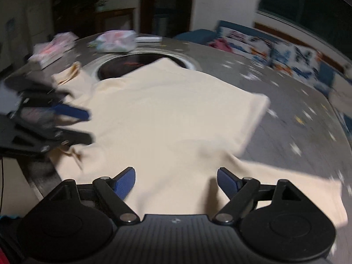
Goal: Fold clothes
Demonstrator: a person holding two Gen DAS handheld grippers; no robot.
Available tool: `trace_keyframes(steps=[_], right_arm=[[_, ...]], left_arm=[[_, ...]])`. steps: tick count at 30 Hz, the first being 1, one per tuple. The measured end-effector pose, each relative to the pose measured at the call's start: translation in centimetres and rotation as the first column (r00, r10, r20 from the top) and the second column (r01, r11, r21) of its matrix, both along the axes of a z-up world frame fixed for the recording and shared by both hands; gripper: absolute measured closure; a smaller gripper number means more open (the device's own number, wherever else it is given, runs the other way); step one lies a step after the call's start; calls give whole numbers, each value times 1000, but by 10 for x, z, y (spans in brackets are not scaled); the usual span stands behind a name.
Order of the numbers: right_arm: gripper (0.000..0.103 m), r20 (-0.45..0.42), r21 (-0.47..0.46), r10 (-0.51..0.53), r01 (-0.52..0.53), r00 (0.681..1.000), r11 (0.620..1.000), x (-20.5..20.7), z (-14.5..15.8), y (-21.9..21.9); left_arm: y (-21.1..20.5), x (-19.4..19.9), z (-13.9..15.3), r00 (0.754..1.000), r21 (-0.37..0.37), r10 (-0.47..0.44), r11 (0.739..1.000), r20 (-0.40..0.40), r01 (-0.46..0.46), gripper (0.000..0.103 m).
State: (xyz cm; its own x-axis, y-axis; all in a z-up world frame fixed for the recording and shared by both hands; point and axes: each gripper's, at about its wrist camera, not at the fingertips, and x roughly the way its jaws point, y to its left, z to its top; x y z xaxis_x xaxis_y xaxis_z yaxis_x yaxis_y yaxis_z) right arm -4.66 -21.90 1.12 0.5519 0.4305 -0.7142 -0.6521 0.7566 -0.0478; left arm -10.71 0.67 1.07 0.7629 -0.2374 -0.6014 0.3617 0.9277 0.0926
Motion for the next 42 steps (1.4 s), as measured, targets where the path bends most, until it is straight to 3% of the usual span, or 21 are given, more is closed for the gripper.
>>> trace_keyframes(steps=[4,7,11,14,15,17,19,20,22,24,28,34,38,41,42], right_arm=[[20,-15,53,-148,148,989,987,9,4,-42],[21,-17,82,-286,287,958,954,19,7,-74],[29,14,76,-483,481,875,873,36,3,-109],[34,47,63,-605,602,795,796,49,-1,-131],[36,51,64,-621,618,782,784,52,-2,-135],[42,52,68,-634,631,771,773,56,-5,-140],[61,53,73,-647,644,760,762,60,-8,-146],[62,54,75,-654,650,755,756,62,-9,-148],[79,55,80,-667,662,743,745,66,-12,-154],[92,56,85,-679,675,732,733,71,-15,-159],[95,63,81,-692,687,719,722,78,-17,-161],[97,102,44,-732,732,673,680,92,-18,-167],[94,80,71,-749,746,657,662,95,-14,-172],[89,93,97,-718,712,690,696,83,-2,-166],[87,97,103,-692,684,715,722,78,2,-160]], left_arm=[[-6,-9,5,999,28,-28,999,28,28,62],[-9,-11,14,997,12,-59,998,56,59,62],[-23,-9,19,990,-12,-124,992,68,125,62],[-36,-7,16,984,-12,-171,985,53,172,62],[-39,-7,15,982,-11,-183,983,47,184,62],[-43,-8,11,980,-5,-196,980,32,197,62],[-45,-9,8,979,1,-204,979,18,204,62],[-45,-10,7,979,-1,-205,979,13,205,64],[-45,-10,6,979,-7,-206,979,2,206,64],[-46,-12,5,978,-17,-211,977,-8,210,71],[-53,-13,1,975,-39,-219,975,-26,218,75],[-65,-7,-1,975,-94,-217,972,-34,214,75],[-64,-10,8,970,-112,-243,964,-20,240,71],[-50,-16,18,975,-93,-220,971,18,220,71],[-44,-17,20,979,-85,-205,975,20,206,71]])
